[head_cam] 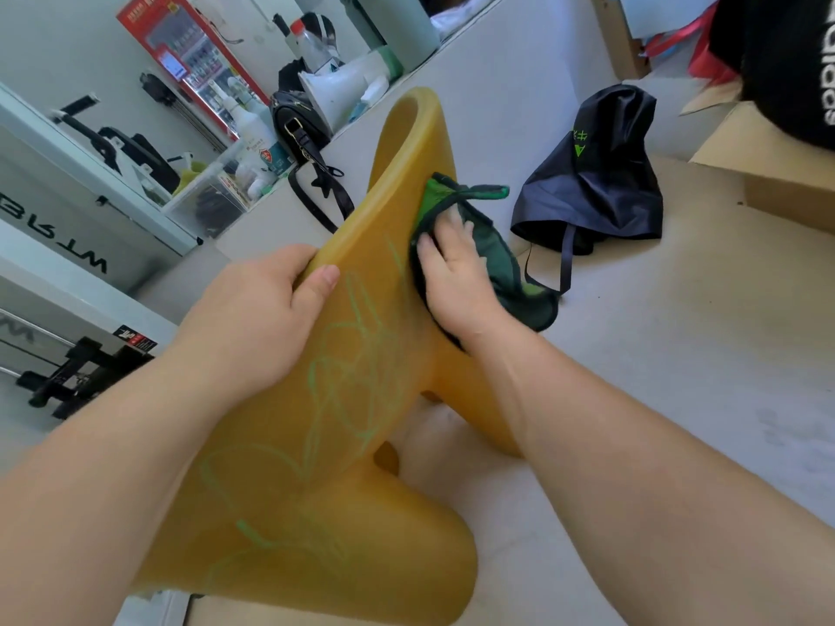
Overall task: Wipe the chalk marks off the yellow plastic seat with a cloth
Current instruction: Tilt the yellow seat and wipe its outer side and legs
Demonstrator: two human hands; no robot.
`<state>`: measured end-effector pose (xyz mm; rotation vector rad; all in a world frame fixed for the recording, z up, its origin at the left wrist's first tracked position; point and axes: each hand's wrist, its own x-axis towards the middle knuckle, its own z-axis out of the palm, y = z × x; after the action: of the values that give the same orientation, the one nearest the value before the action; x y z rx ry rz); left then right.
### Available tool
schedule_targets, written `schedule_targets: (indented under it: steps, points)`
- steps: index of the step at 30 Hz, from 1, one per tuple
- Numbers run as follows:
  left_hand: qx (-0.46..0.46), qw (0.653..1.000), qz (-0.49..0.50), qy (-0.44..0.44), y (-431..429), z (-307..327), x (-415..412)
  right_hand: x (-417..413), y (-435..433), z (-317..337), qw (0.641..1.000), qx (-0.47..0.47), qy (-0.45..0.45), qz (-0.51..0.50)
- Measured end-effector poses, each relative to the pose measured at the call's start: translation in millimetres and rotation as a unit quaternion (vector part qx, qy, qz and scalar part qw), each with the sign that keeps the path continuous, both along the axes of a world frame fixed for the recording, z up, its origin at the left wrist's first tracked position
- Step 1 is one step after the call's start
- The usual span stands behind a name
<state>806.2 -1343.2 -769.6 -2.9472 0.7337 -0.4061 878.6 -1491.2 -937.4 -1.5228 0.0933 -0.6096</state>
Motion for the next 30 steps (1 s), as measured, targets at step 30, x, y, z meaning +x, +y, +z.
schedule_targets:
  steps: [30]
  points:
    - [-0.014, 0.997, 0.041, 0.062, -23.5, 5.3, -1.5, 6.8, 38.5, -120.1, 0.940, 0.097, 0.325, -0.038]
